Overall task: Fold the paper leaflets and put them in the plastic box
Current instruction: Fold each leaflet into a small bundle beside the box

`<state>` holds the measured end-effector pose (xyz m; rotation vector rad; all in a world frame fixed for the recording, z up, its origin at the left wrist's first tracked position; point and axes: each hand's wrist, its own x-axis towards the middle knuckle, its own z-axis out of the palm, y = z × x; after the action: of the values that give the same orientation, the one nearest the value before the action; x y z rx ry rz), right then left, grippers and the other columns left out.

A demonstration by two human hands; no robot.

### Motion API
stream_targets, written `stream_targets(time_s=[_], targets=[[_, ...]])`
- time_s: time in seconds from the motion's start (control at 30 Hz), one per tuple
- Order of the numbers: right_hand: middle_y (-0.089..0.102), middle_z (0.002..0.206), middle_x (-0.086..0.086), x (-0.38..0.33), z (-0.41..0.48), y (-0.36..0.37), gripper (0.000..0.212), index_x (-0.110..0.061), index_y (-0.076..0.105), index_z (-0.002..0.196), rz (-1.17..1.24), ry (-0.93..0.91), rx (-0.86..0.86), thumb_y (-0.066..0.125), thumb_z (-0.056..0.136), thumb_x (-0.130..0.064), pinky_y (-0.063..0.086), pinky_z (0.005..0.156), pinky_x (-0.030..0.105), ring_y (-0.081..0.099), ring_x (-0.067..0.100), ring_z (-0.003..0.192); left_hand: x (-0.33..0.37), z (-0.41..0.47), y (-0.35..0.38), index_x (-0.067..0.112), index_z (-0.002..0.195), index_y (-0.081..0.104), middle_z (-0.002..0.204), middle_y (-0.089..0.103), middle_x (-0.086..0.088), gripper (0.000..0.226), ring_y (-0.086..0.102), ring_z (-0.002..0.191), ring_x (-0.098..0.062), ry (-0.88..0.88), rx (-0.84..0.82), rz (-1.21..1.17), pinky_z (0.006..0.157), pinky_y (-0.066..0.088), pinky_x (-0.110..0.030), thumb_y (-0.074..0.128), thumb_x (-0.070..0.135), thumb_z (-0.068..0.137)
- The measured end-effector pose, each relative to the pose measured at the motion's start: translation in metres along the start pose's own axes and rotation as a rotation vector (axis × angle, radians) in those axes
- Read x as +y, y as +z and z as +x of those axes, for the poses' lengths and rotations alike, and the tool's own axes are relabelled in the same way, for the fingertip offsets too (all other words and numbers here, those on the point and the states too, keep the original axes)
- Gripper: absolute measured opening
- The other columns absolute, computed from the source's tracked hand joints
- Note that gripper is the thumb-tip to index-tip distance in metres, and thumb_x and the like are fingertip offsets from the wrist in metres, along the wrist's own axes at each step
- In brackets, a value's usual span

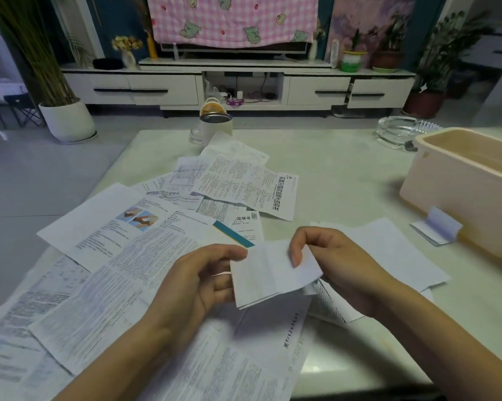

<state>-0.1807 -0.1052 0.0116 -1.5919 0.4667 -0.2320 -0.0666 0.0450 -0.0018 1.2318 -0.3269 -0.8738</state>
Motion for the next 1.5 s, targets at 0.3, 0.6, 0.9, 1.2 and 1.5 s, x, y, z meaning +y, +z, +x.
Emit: stream_targets(time_s=[0.3, 0.6, 0.9, 1.2, 1.5], targets=[[0.065, 0.075, -0.001, 0.01, 0.002, 0.013, 0.048, -0.015, 0.067, 0.063, -0.152, -0.144, 0.052, 0.035, 0.084, 0.014, 0.04, 0.065, 0.026, 0.053, 0.016, 0.07, -0.02, 0.0, -0.004, 0.007, 0.101, 0.069, 0.094, 0.074, -0.01, 0.046, 0.07, 0.084, -0.023, -0.043, 0.0, 0.155, 0.077, 0.054, -0.034, 0.077, 0.026, 0.059], [0.061, 0.112, -0.015, 0.021, -0.007, 0.032, 0.039, -0.026, 0.055, 0.118, -0.397, -0.32, 0.162, 0.055, 0.082, -0.041, 0.044, 0.084, 0.01, 0.057, -0.003, 0.1, -0.022, -0.002, 0.002, 0.005, 0.092, 0.071, 0.088, 0.073, -0.018, 0.031, 0.069, 0.079, -0.03, 0.119, 0.068, 0.09, 0.079, 0.054, -0.041, 0.062, 0.026, 0.071], [0.071, 0.081, -0.004, 0.021, -0.004, 0.032, 0.011, -0.009, 0.065, 0.098, -0.182, -0.159, 0.028, 0.059, 0.088, -0.011, 0.055, 0.064, 0.028, 0.068, 0.016, 0.071, -0.016, -0.001, -0.002, 0.026, 0.083, 0.074, 0.082, 0.071, 0.008, 0.011, 0.068, 0.071, -0.006, 0.506, 0.066, 0.56, 0.062, 0.052, -0.018, 0.069, 0.034, 0.078], [0.072, 0.084, 0.007, 0.016, -0.007, 0.03, 0.023, 0.001, 0.064, 0.101, -0.042, -0.016, -0.198, 0.05, 0.095, -0.016, 0.057, 0.063, 0.027, 0.067, 0.021, 0.064, -0.022, 0.0, -0.003, 0.025, 0.068, 0.071, 0.068, 0.068, 0.011, 0.02, 0.06, 0.057, 0.0, 0.488, 0.1, 0.607, 0.055, 0.047, -0.014, 0.067, 0.013, 0.083], [0.037, 0.046, -0.013, 0.023, -0.006, 0.036, 0.035, -0.003, 0.051, 0.074, -0.314, -0.116, -0.112, 0.05, 0.096, -0.029, 0.031, 0.043, 0.019, 0.035, 0.003, 0.039, -0.028, 0.001, 0.0, 0.002, 0.068, 0.059, 0.053, 0.05, -0.002, 0.047, 0.046, 0.05, -0.007, 0.467, 0.031, 0.638, 0.046, 0.042, -0.021, 0.05, 0.045, 0.085]])
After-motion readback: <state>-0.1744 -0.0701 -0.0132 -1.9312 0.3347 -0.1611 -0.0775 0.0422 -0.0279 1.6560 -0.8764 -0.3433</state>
